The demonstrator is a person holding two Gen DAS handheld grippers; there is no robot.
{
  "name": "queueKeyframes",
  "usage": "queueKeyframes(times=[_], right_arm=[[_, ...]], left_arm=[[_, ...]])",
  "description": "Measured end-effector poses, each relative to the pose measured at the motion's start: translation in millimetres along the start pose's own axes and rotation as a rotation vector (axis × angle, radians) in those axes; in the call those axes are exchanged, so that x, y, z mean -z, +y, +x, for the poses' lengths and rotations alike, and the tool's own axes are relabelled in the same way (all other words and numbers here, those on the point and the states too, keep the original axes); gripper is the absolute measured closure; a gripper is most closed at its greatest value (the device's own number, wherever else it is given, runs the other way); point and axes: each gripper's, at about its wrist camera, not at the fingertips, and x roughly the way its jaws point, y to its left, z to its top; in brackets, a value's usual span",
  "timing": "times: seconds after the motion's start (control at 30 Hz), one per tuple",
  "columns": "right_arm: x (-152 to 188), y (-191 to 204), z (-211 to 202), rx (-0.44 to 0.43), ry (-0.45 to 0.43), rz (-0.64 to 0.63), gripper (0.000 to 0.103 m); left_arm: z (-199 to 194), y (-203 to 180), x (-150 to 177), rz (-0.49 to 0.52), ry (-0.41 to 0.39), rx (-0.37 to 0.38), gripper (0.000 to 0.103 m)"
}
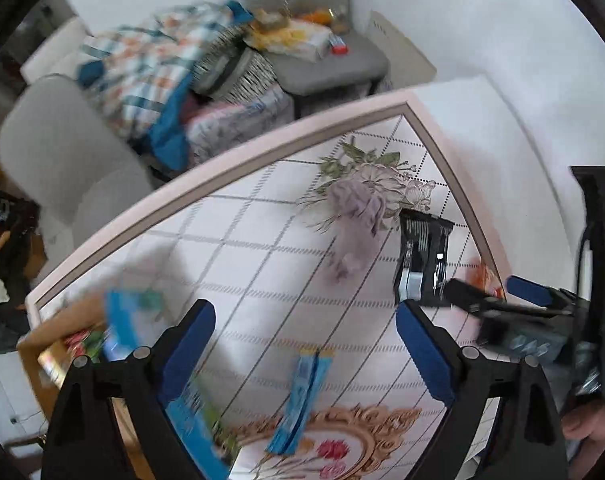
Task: Organize soft objects
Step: 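Grasp the lilac cloth with left tool while right tool grasps black snack bag, then drop the lilac cloth and black bag into the box, open both tools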
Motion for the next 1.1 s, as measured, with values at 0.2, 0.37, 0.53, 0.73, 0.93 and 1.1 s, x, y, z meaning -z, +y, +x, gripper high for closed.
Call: queueKeyframes(times=[0.2, 0.37, 0.53, 0.73, 0.93, 1.1], right_arm=[[-40.6, -2.5, 74.2, 0.039, 0.127, 0.019, 0.012], [-50.9, -11.0, 120.3, 0.067, 0.202, 0.049, 0.018], [-54.9, -5.5, 125.2, 0.129, 0.184, 0.016, 0.043], [-59.4, -29.4, 123.5, 0.121, 0.180, 0.052, 0.046], [-58.6, -32.1, 121.3, 0.142, 0.172, 0.047, 0.051], [-42.4, -5.9, 105.8, 0.118, 0.152, 0.036, 0.053]], left_arm=[[66.5, -3.0, -45.0, -0.020, 0.127, 0.001, 0.025], [103.8, -9.6, -58.6, -0.018, 0.202, 0.015, 0.025], [125.0, -16.5, -66.7, -0.023, 0.258, 0.055, 0.025], [153.7, -41.5, -73.1, 0.024, 0.327, 0.080, 0.025], [165.5, -45.1, -71.0, 0.004, 0.333, 0.085, 0.068], [128.2, -37.2, -55.9, -0.002, 0.229, 0.081, 0.068]])
